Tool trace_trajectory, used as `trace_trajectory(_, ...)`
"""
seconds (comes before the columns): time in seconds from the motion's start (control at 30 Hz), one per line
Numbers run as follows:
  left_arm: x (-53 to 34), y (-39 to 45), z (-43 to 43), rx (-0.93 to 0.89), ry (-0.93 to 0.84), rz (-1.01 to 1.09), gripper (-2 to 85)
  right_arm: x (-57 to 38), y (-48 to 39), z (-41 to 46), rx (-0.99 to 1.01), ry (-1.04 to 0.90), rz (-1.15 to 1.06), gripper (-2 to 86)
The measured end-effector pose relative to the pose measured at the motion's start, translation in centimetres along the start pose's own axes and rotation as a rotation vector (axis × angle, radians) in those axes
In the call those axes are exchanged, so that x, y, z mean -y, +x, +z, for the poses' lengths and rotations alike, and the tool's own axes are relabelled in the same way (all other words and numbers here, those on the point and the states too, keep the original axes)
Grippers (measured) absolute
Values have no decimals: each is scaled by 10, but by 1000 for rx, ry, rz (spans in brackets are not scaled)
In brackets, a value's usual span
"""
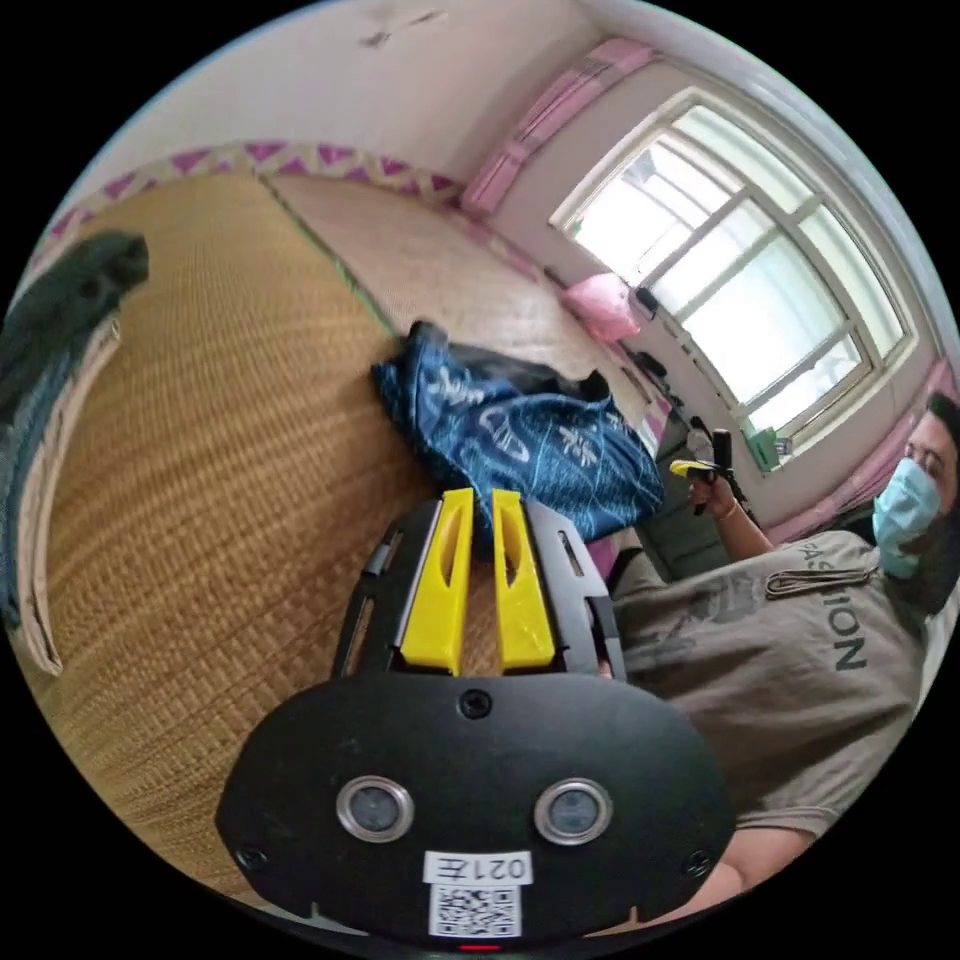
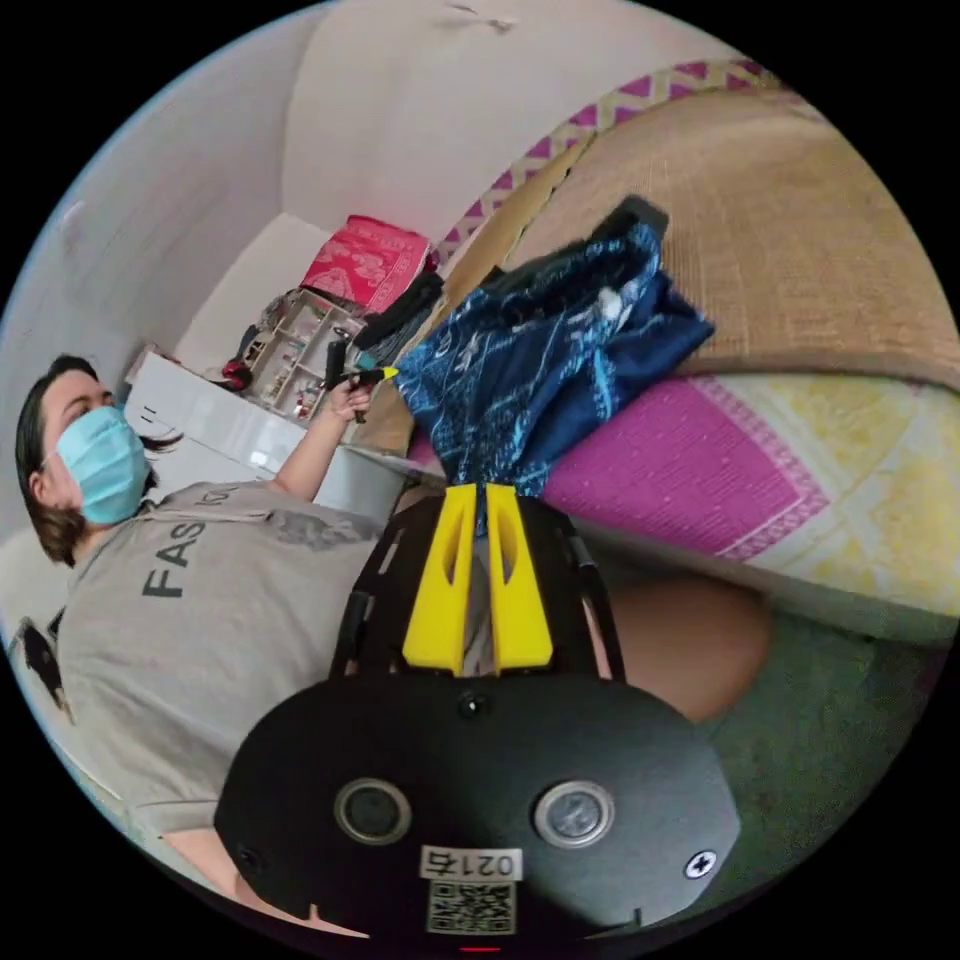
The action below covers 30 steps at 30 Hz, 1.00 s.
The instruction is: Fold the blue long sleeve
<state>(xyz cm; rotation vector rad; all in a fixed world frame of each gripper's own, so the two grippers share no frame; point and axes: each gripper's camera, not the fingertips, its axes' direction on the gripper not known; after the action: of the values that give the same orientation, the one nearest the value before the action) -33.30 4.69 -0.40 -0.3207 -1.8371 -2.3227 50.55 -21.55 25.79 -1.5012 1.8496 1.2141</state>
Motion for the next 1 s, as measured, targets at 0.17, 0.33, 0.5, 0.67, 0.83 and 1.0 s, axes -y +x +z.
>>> trace_trajectory(0.17,64,166,28,332,58,443,94,20,-148,-87,-595,446,-462,131)
trace_trajectory(0.33,146,209,140,325,-151,613,114,137,-179,-59,-615,275,-680,144)
trace_trajectory(0.5,218,206,196,221,-149,711,128,274,-162,-18,-650,-20,-820,106)
trace_trajectory(0.67,276,213,246,206,-267,812,139,388,-142,30,-622,-388,-933,115)
trace_trajectory(0.83,295,207,307,132,-494,843,132,449,-135,58,-511,-590,-926,102)
trace_trajectory(1.0,298,192,336,166,-630,847,83,464,-133,53,-385,-619,-903,2)
